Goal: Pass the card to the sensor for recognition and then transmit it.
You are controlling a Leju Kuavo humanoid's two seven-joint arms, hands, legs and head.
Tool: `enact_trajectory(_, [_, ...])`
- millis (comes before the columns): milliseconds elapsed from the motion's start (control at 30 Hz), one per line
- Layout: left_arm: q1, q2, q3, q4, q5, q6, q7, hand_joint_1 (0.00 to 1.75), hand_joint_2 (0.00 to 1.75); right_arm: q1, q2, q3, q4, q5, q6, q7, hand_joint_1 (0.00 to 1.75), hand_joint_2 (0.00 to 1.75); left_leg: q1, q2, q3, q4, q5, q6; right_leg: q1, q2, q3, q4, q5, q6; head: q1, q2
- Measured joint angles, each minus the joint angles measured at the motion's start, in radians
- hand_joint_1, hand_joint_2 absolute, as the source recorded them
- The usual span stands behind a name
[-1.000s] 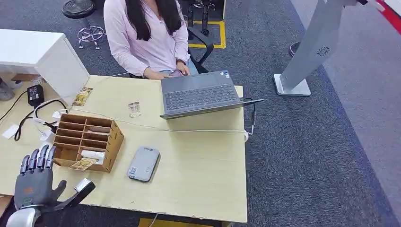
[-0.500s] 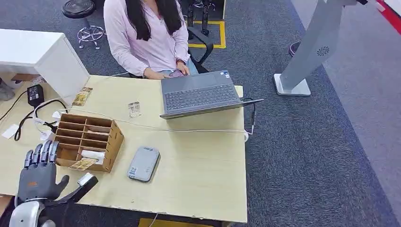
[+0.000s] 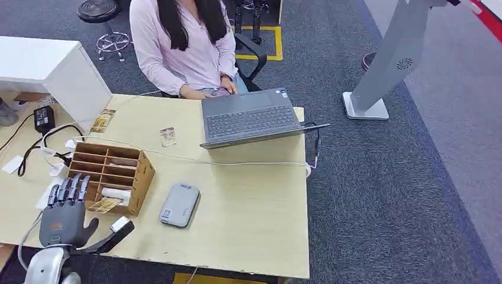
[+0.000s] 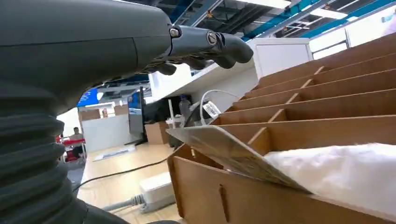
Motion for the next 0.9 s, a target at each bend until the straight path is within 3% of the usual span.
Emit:
enact_trajectory(333, [-0.008, -0.023, -0.058, 0.008, -0.019, -0.007, 0.031, 0.0, 1.75, 0.0, 0.0, 0.0, 0.0, 0.0, 0.0, -0.003, 0.0, 1.75, 0.0, 0.0, 0.0, 0.0, 0.0, 0.0, 0.0, 0.0, 0.0, 0.0, 0.0, 0.0, 0.0, 0.0])
enact_trajectory(900, [-0.008, -0.023, -0.079, 0.008, -0.018, -0.01, 0.031, 0.0, 1.75, 0.0, 0.0, 0.0, 0.0, 0.001, 0.0, -0.005, 0.0, 1.75, 0.0, 0.0, 0.0, 0.0, 0.0, 0.0, 0.0, 0.0, 0.0, 0.0, 0.0, 0.0, 0.0, 0.0])
